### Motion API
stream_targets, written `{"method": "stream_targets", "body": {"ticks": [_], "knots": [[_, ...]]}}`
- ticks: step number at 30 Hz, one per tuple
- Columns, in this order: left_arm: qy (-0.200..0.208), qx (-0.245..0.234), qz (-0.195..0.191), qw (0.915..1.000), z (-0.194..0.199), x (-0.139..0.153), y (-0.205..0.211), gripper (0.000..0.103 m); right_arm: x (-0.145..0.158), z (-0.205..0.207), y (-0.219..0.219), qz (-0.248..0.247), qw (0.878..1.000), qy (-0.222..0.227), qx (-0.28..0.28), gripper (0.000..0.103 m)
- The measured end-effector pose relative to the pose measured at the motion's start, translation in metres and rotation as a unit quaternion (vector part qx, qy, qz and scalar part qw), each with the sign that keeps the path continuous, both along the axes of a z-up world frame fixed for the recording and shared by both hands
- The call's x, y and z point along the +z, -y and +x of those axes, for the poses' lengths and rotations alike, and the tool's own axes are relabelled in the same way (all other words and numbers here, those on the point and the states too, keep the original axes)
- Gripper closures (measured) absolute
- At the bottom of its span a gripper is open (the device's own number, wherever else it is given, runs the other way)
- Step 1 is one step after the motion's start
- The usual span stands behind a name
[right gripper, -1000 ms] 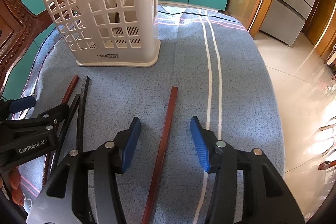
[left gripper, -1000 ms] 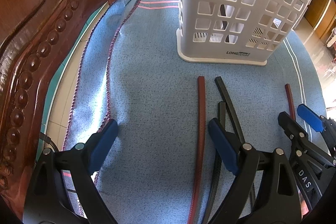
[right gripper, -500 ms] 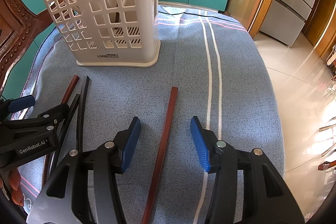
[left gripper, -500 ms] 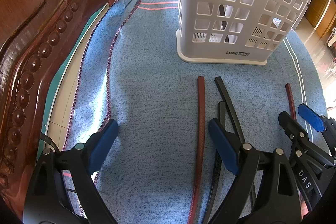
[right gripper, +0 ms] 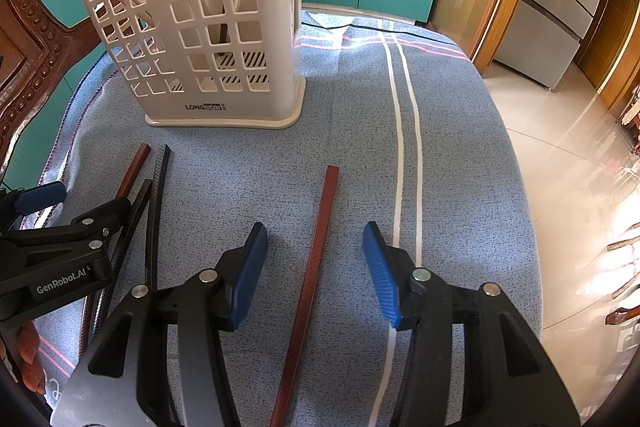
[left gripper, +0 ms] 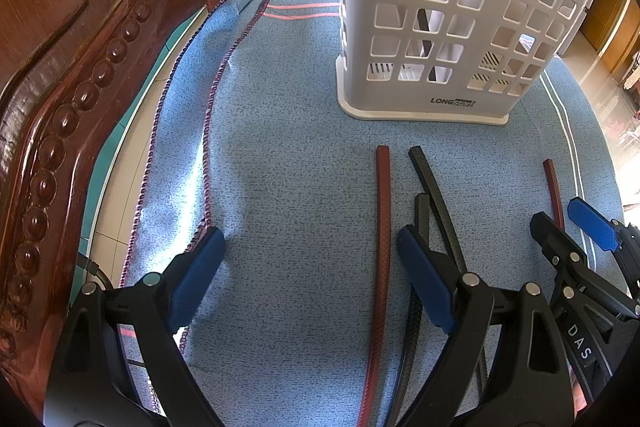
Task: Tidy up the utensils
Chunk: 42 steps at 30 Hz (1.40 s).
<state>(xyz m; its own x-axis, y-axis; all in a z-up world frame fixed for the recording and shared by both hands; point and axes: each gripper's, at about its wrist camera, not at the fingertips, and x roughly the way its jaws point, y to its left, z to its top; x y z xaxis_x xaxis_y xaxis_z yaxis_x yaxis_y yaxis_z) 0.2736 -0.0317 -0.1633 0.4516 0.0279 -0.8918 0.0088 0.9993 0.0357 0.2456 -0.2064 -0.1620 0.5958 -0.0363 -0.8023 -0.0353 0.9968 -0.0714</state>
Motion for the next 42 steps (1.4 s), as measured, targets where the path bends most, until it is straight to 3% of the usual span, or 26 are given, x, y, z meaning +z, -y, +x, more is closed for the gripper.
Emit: {"method": "stream_targets", "body": {"ticks": [26,28,33,38,40,42], "knots": [[0.001,-0.004,0.002,1.0000,-0.002,0.004,0.003,0.016,0.002,0.000,-0.001,-0.009,1.000,0.007,0.001,0.054],[0.000,-0.010,-0.003,0.9999,-0.002,0.005,0.004,0.022,0.003,0.000,-0.001,-0.005,1.000,0.006,0.005,0.059],[0.002,-0.040,-0.016,0.9991,-0.006,0.012,0.015,0.054,0.003,-0.006,-0.011,-0.003,1.000,0.004,0.018,0.074],[0.001,-0.051,-0.023,0.9984,-0.007,0.013,0.020,0.064,0.003,-0.007,-0.014,0.008,1.000,0.000,0.026,0.085],[0.002,-0.052,-0.024,0.9984,-0.008,0.014,0.021,0.075,0.003,-0.007,-0.014,0.009,1.000,0.000,0.025,0.090],[0.002,-0.055,-0.023,0.9982,-0.008,0.016,0.021,0.094,0.003,-0.007,-0.014,0.011,1.000,0.001,0.023,0.094]]}}
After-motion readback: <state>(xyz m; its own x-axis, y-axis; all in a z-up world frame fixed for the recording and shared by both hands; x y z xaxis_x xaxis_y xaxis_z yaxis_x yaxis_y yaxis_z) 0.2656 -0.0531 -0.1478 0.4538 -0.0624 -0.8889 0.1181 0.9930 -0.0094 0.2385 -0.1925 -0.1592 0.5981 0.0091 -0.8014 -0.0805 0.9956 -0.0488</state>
